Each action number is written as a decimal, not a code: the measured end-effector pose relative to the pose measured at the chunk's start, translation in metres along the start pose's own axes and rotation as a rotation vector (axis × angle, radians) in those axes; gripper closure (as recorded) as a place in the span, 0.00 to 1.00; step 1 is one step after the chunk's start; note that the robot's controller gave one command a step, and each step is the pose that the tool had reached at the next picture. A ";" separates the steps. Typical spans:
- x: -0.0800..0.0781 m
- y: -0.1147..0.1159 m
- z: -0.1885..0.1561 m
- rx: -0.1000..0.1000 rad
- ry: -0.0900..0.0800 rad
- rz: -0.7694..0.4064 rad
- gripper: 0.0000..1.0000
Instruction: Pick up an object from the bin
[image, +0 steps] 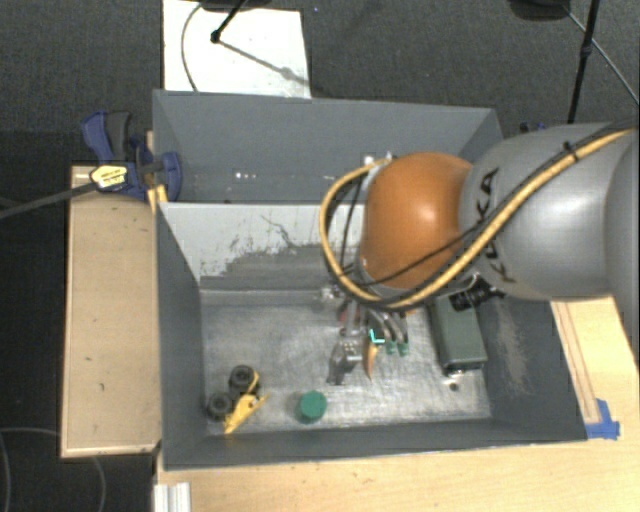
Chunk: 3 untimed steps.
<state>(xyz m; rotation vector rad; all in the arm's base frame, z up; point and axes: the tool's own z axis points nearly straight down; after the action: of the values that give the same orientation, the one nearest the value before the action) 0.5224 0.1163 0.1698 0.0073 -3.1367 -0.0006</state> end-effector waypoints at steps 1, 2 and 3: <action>-0.002 0.000 -0.003 -0.001 -0.007 0.003 0.00; 0.009 0.002 0.008 0.000 -0.012 -0.062 0.00; 0.018 0.040 0.069 0.001 -0.012 -0.302 0.00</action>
Offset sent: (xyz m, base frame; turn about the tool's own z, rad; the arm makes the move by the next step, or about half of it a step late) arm -0.0402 0.0106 -0.0405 -0.2207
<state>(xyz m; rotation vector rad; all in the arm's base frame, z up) 0.5037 0.1561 0.1011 0.4803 -3.1115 0.0001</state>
